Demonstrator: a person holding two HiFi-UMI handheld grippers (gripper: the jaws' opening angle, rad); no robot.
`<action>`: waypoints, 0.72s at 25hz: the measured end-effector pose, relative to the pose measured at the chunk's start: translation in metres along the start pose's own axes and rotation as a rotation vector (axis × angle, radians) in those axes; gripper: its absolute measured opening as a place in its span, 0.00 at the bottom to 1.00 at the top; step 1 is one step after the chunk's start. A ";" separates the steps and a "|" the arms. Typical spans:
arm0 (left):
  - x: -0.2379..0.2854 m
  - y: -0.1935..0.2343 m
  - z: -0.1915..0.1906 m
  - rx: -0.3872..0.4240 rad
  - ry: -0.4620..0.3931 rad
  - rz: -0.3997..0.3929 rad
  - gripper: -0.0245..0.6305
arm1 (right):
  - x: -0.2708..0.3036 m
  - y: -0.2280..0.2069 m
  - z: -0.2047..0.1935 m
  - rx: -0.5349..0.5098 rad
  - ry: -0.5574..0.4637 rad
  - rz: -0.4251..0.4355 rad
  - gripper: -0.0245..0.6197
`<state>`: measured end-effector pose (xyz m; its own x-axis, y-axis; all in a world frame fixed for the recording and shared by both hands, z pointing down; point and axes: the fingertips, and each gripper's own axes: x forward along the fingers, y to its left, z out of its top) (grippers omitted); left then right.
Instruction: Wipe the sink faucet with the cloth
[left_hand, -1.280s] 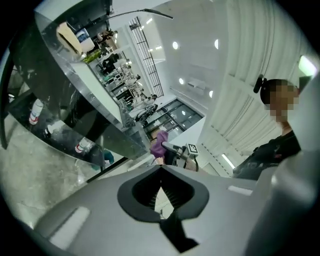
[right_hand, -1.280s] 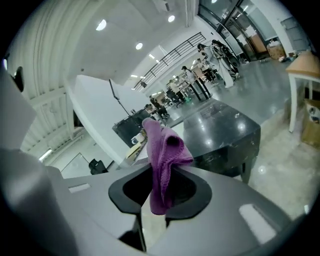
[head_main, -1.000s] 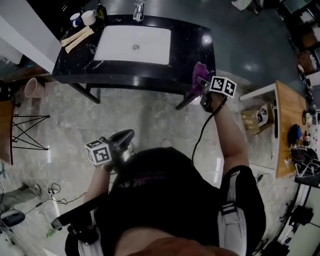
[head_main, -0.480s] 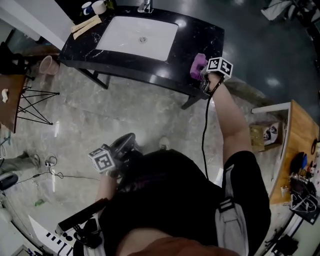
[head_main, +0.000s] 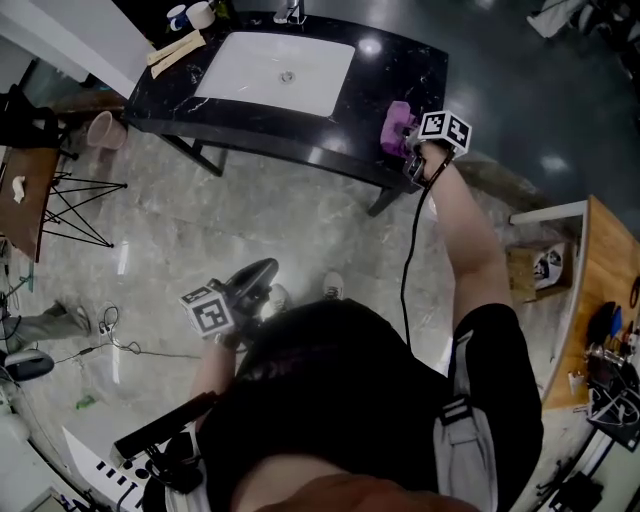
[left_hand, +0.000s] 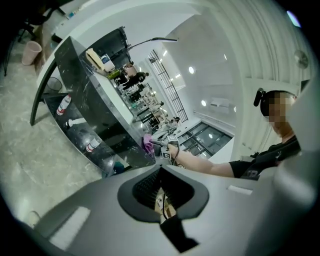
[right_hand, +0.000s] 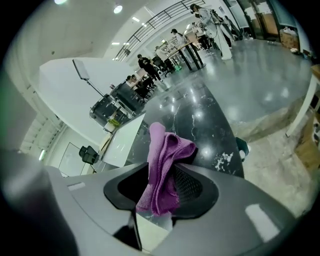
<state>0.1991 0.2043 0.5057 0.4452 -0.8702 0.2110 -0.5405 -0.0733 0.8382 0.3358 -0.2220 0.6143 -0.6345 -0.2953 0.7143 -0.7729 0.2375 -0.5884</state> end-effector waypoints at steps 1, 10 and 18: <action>-0.003 0.000 -0.002 0.002 0.006 -0.007 0.04 | -0.011 0.000 -0.002 -0.009 -0.024 -0.002 0.30; -0.005 -0.012 -0.003 0.037 0.091 -0.085 0.04 | -0.118 0.081 -0.056 -0.118 -0.251 0.365 0.06; -0.015 -0.019 0.000 0.114 0.185 -0.173 0.04 | -0.187 0.186 -0.244 -0.197 -0.204 0.615 0.05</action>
<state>0.2023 0.2188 0.4865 0.6549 -0.7370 0.1672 -0.5176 -0.2762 0.8098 0.3102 0.1032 0.4638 -0.9605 -0.2169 0.1741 -0.2700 0.5765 -0.7712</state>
